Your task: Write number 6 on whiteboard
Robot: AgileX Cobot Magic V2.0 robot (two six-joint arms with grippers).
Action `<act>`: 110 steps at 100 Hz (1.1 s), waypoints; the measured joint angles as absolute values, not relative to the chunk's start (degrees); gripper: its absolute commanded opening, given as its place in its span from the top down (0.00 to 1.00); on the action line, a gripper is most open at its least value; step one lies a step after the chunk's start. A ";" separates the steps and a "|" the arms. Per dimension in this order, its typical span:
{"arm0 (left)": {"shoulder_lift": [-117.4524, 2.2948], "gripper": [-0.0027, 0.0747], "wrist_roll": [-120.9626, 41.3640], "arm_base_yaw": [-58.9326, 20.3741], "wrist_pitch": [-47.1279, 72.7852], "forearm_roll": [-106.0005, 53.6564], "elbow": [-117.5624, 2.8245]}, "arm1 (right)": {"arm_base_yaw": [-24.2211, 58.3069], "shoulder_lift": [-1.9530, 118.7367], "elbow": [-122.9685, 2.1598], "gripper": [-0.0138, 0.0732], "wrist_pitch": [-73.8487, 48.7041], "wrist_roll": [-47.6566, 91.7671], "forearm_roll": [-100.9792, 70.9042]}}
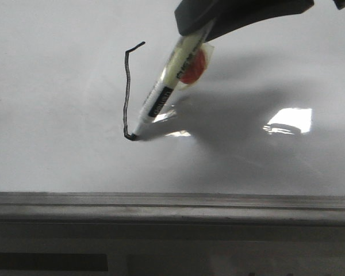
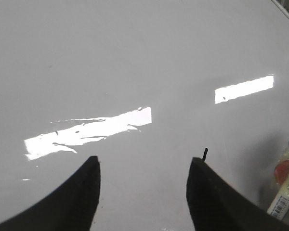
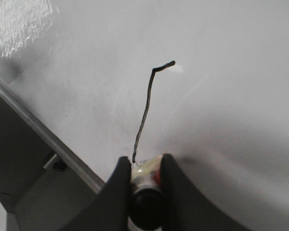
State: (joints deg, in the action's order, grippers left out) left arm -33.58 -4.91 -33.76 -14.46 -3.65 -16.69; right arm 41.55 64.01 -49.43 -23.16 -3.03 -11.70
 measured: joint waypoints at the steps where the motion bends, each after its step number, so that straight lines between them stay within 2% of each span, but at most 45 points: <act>1: -33.58 0.49 -4.91 -33.76 -14.46 -3.65 -16.69 | 41.55 63.89 -49.43 0.92 -23.28 -3.03 -11.28; 110: -33.58 0.49 -4.88 -33.76 -14.36 -3.65 -16.69 | 44.90 66.05 -52.36 0.92 -18.09 -2.27 -5.77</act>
State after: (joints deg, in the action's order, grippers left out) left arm -33.58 -4.88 -33.76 -14.36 -3.65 -16.69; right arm 44.90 66.05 -52.36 -18.09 -2.27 -5.77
